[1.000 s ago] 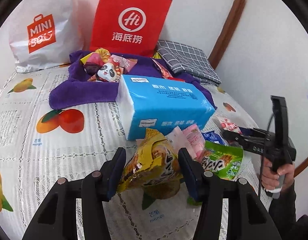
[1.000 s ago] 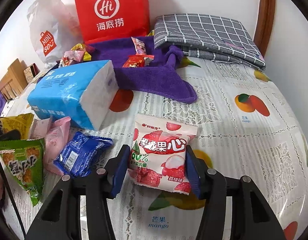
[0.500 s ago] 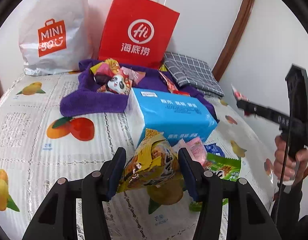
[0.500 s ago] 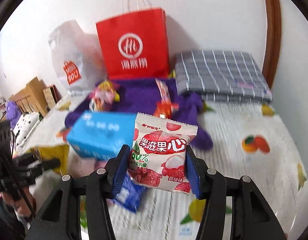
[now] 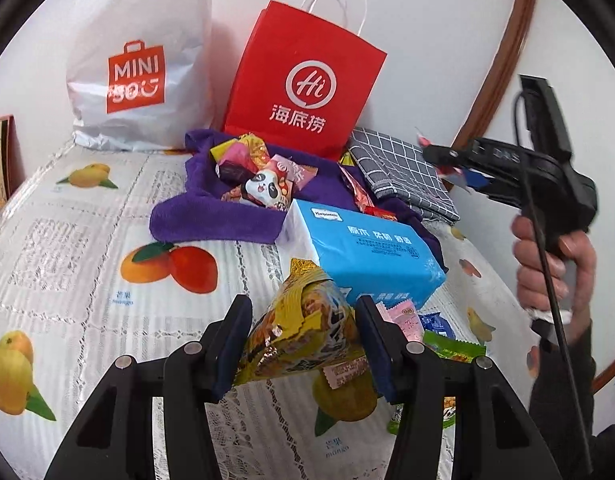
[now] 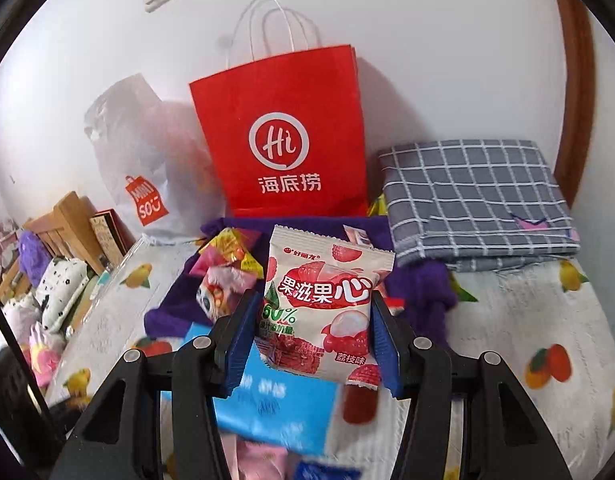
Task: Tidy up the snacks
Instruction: 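Carry the lychee bag and yellow chip bag over the purple towel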
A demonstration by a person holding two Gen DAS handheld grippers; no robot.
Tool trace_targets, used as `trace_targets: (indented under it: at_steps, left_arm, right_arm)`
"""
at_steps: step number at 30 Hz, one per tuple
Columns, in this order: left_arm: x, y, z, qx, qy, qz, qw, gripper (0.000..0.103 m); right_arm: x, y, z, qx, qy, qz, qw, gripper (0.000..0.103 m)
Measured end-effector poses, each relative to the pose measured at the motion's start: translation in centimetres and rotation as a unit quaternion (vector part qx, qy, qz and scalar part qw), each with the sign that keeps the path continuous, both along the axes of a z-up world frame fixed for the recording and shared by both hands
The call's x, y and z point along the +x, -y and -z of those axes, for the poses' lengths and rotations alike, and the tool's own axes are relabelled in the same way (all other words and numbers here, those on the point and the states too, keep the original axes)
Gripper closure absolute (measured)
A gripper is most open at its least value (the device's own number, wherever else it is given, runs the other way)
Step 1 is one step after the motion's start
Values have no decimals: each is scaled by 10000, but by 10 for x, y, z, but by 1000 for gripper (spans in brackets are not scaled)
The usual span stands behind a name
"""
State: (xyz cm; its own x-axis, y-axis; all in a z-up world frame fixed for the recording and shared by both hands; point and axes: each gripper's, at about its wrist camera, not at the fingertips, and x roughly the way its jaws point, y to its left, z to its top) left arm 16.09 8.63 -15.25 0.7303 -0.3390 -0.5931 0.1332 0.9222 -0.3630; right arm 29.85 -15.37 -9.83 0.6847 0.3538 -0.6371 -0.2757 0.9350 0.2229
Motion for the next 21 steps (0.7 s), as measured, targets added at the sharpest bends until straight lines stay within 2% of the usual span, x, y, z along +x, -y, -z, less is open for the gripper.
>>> trace_targets:
  at_steps: [6,12,16,21]
  left_arm:
    - [1,-6,2,-68,-36,-154,9999,52]
    - [4,-6,5,156,-129,-352,9992,52]
    - [7,-14,5,8,-204,-444,9988,52]
    - [32,-23,-5,-10,-428,-503,9978,52]
  right_arm:
    - [34,-14,19,135,-272,-176,9994,50]
    - [56,-15,62,186,-758,-319,9964,50]
    - [63,-15,79,261,-996,-414,9938,50]
    - [69,-15,92,250,-1199,-491,9913,50]
